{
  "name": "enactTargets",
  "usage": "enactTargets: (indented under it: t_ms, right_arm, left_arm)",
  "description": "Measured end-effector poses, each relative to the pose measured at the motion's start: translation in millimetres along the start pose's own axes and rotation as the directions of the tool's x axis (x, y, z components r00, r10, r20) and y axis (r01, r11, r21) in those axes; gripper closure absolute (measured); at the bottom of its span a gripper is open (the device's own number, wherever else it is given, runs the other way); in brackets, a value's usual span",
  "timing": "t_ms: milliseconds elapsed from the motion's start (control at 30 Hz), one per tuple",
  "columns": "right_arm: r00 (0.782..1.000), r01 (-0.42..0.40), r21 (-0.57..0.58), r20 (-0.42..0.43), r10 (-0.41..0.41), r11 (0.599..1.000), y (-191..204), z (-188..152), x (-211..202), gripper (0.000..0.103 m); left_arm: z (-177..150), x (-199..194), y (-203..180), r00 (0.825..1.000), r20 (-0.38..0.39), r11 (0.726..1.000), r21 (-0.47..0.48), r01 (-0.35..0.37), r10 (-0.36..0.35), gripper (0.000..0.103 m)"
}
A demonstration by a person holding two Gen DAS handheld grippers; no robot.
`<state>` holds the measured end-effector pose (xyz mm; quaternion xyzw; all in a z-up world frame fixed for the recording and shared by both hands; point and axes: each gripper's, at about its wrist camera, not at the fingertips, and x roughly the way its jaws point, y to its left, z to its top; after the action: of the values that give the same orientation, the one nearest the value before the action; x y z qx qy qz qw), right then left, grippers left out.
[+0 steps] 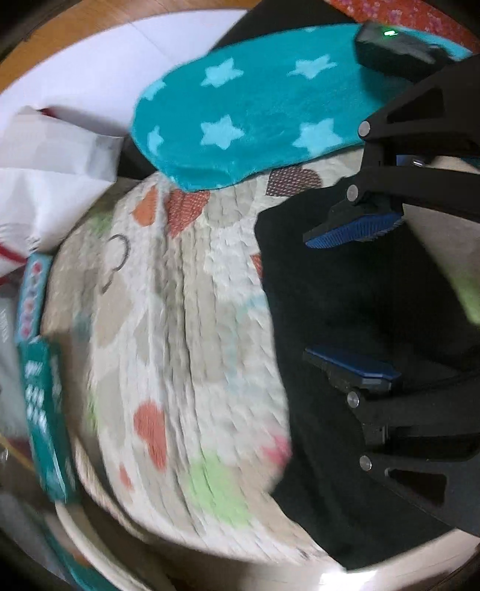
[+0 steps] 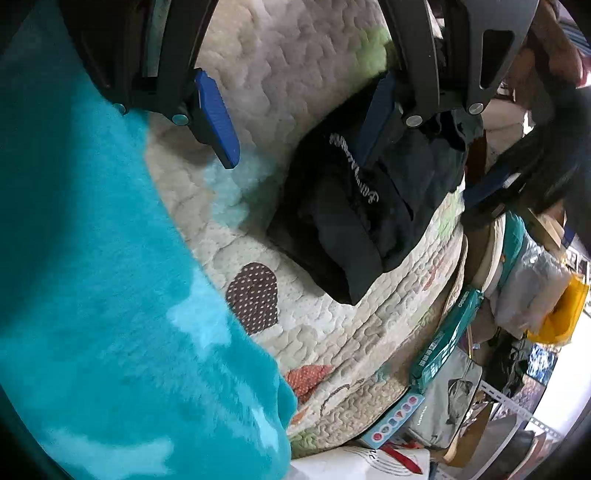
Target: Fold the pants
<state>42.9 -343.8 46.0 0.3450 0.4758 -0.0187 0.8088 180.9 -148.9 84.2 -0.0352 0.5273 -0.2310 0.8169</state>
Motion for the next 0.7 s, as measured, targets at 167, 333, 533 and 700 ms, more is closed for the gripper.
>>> enactTargets:
  t_ms: [167, 333, 533, 700]
  right_arm:
    - [1.000, -0.002, -0.002, 0.001, 0.002, 1.000, 4, 6, 26, 0.032]
    - [1.000, 0.002, -0.039, 0.022, -0.001, 0.999, 12, 12, 32, 0.031]
    - [1.000, 0.003, -0.098, 0.008, -0.002, 0.995, 22, 10, 32, 0.070]
    - [0.997, 0.004, -0.246, 0.074, 0.014, 0.969, 56, 3, 11, 0.077]
  left_arm:
    - [36, 57, -33, 0.993, -0.100, 0.993, 0.095, 0.076, -0.067, 0.049]
    - [46, 104, -65, 0.968, -0.243, 0.967, 0.226, 0.116, -0.059, 0.048]
    - [29, 100, -86, 0.975, -0.205, 0.913, 0.408, 0.009, 0.082, 0.086]
    - [23, 56, -66, 0.990, -0.134, 0.935, 0.354, 0.001, 0.049, 0.092]
